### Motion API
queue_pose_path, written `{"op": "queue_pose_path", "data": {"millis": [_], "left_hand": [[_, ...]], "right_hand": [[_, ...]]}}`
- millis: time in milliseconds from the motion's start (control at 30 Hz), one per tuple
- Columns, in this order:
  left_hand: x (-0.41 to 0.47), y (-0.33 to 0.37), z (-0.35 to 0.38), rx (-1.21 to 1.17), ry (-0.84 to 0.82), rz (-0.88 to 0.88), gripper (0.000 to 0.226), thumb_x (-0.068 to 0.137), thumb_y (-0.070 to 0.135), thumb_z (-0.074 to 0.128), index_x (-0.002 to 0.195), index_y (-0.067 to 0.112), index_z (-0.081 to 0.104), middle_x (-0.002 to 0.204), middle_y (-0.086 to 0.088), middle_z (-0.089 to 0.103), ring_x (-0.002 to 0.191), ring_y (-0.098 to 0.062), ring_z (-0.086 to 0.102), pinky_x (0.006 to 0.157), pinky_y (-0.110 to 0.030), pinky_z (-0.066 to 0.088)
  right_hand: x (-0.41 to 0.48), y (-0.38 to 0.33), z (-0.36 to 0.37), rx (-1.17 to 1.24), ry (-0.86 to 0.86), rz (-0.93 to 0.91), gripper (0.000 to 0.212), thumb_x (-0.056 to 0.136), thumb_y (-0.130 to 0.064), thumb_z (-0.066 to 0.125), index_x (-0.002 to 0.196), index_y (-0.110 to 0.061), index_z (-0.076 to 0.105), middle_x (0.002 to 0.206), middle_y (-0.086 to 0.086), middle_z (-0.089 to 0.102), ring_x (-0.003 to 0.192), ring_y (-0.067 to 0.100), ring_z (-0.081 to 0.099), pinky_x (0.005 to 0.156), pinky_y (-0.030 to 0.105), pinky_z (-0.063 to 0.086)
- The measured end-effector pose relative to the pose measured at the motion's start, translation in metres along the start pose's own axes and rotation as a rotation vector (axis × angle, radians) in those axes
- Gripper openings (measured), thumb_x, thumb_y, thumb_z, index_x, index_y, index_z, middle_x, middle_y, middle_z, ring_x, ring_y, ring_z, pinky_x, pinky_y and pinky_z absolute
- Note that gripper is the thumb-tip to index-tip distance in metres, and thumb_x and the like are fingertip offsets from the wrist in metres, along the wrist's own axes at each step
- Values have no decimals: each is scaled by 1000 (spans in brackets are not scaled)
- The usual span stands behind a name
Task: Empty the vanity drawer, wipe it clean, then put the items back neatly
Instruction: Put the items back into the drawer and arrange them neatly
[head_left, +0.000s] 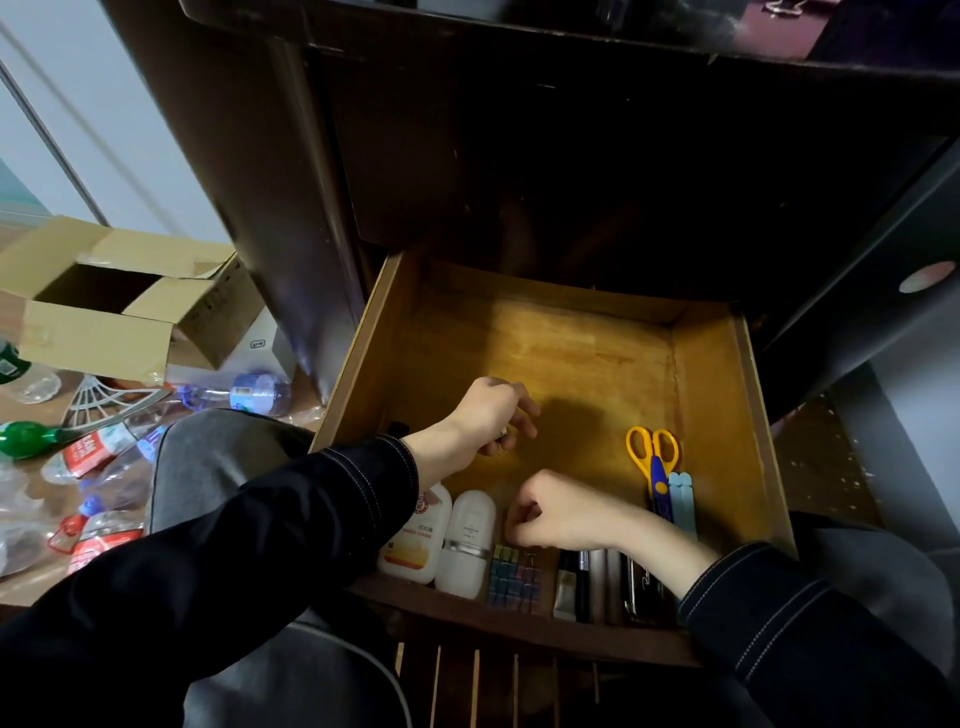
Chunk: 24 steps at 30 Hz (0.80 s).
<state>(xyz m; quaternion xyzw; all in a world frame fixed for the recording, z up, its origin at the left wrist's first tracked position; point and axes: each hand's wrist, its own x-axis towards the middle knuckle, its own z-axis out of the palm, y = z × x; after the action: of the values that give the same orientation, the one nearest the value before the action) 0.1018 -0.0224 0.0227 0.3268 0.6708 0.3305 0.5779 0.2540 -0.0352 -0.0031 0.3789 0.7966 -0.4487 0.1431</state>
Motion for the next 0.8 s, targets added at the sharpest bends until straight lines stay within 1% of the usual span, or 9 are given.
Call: {"op": "queue_pose_path", "data": {"millis": [100, 167, 233, 333, 433, 500, 600, 733, 800], "left_hand": [[0, 1, -1, -59, -29, -39, 35, 102, 23, 38, 105, -1, 64, 80, -13, 67, 43, -15, 39, 39, -17, 23], [0, 1, -1, -95, -51, -57, 41, 105, 30, 34, 107, -1, 63, 82, -15, 69, 41, -14, 41, 38, -17, 23], [0, 2, -1, -112, -61, -71, 48, 107, 37, 31, 110, 0, 62, 82, -15, 69, 40, -13, 42, 37, -16, 24], [-1, 1, 2, -89, -81, -77, 60, 106, 51, 28, 115, 1, 60, 88, -12, 67, 43, -14, 45, 36, -16, 25], [-3, -1, 6, -57, -161, -50, 70, 102, 63, 26, 121, 3, 55, 93, -12, 63, 41, -14, 46, 35, -17, 28], [-3, -2, 8, -22, -195, -16, 72, 100, 68, 24, 119, 6, 57, 83, -7, 67, 40, -15, 45, 35, -17, 29], [-3, -3, 7, 20, -228, 22, 74, 96, 73, 25, 115, 9, 59, 69, -2, 69, 41, -17, 48, 36, -18, 27], [0, -4, 7, 44, -195, 9, 72, 97, 71, 28, 115, 8, 58, 90, -12, 68, 45, -17, 55, 36, -19, 31], [1, -4, 7, 37, -148, -18, 64, 102, 61, 32, 114, 4, 58, 88, -12, 68, 45, -17, 59, 37, -20, 30]], "right_hand": [[0, 1, 0, -11, 0, 37, 26, 87, -25, 65, 86, 1, 69, 67, 6, 57, 61, 17, 49, 59, 34, 37], [1, 3, -7, -14, 100, 88, 26, 89, -25, 64, 85, -1, 69, 68, 9, 59, 62, 20, 52, 61, 36, 39], [-2, 6, -20, 14, 352, 120, 21, 91, -28, 63, 82, -11, 71, 74, 8, 69, 67, 20, 61, 63, 36, 47], [-10, 4, -34, 182, 706, 40, 17, 95, -34, 62, 80, -29, 69, 79, -11, 71, 77, 3, 65, 67, 31, 51], [-11, -4, -33, 266, 629, -78, 9, 93, -29, 65, 86, -31, 70, 77, -13, 70, 67, 0, 60, 61, 21, 44], [-12, -7, -30, 245, 537, -111, 10, 92, -26, 65, 88, -30, 73, 74, -15, 72, 54, -1, 54, 52, 18, 37], [-13, -6, -30, 272, 518, -118, 10, 91, -22, 67, 85, -26, 74, 64, -16, 69, 43, -1, 47, 44, 14, 29], [-14, -9, -31, 271, 459, -97, 12, 95, -22, 64, 84, -26, 68, 72, -10, 73, 54, -2, 51, 59, 25, 41], [-15, -11, -31, 274, 475, -103, 12, 96, -22, 62, 87, -27, 66, 72, -10, 72, 64, -3, 57, 69, 29, 46]]}}
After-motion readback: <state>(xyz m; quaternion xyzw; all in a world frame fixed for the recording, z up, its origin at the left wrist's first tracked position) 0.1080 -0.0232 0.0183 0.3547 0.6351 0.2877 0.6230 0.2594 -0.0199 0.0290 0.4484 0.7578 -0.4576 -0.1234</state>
